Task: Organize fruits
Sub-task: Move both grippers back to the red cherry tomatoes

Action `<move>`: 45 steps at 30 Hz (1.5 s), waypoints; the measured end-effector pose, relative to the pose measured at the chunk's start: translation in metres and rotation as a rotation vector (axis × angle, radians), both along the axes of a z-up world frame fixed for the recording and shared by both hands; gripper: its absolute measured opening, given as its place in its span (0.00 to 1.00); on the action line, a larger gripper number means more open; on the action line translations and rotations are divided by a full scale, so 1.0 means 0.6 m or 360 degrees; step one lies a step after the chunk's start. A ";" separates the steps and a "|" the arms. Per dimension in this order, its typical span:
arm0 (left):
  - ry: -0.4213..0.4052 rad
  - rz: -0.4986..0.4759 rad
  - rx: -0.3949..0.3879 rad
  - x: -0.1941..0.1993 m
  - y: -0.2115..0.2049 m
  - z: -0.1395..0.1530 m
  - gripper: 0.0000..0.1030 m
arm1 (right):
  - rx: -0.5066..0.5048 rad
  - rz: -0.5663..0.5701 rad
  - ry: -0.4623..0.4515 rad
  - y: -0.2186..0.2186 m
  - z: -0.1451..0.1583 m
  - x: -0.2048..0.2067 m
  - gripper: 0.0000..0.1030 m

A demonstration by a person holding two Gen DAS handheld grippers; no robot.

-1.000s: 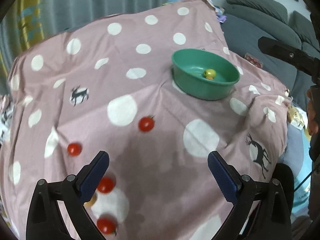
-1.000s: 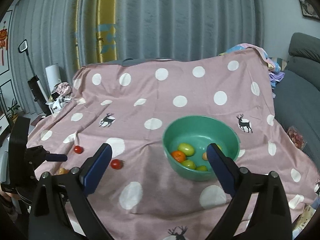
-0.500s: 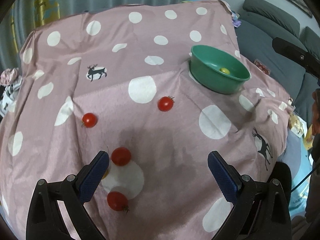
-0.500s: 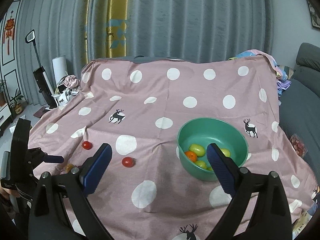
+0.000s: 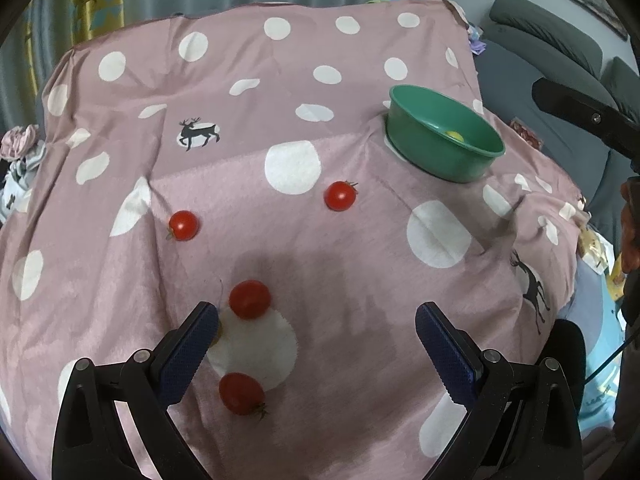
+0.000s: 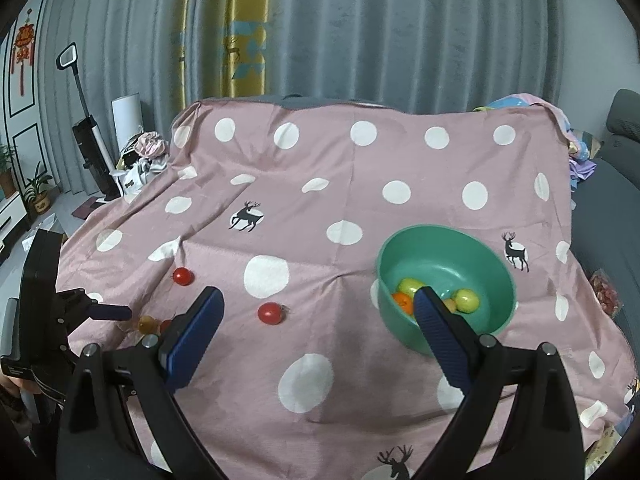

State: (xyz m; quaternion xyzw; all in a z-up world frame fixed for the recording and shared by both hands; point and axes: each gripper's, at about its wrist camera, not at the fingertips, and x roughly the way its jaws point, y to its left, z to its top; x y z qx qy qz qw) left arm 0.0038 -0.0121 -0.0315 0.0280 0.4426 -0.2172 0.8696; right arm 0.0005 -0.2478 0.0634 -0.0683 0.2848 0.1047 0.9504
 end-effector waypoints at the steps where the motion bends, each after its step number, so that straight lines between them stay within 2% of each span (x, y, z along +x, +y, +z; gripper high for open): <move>1: 0.0003 0.0004 0.0000 0.000 0.003 -0.002 0.96 | -0.0002 0.0004 0.0006 0.002 -0.002 0.002 0.94; 18: 0.0042 0.0072 -0.0055 0.002 0.051 -0.027 0.96 | -0.0066 0.0085 0.0099 0.059 -0.030 0.025 0.94; 22: 0.0051 0.0087 -0.0064 0.004 0.060 -0.033 0.96 | -0.0045 0.0128 0.0166 0.069 -0.047 0.033 0.94; 24: 0.0051 0.0085 -0.0072 0.004 0.063 -0.034 0.96 | -0.0008 0.0164 0.0230 0.075 -0.061 0.039 0.94; 34: 0.0051 0.0068 -0.0081 0.000 0.070 -0.040 0.96 | 0.0375 0.0451 0.0723 0.126 -0.161 0.073 0.91; 39: 0.0061 -0.0037 -0.0099 -0.013 0.072 -0.035 0.96 | 0.0518 0.0587 0.0929 0.155 -0.201 0.079 0.78; 42: 0.0084 -0.0085 -0.0067 -0.023 0.073 -0.034 0.96 | 0.0595 0.0672 0.1038 0.169 -0.219 0.078 0.72; 44: 0.0103 -0.0099 -0.0046 -0.025 0.074 -0.036 0.90 | 0.0628 0.0714 0.1096 0.177 -0.229 0.080 0.67; 45: 0.0118 -0.0110 -0.0037 -0.025 0.074 -0.038 0.82 | 0.0639 0.0734 0.1120 0.183 -0.233 0.081 0.63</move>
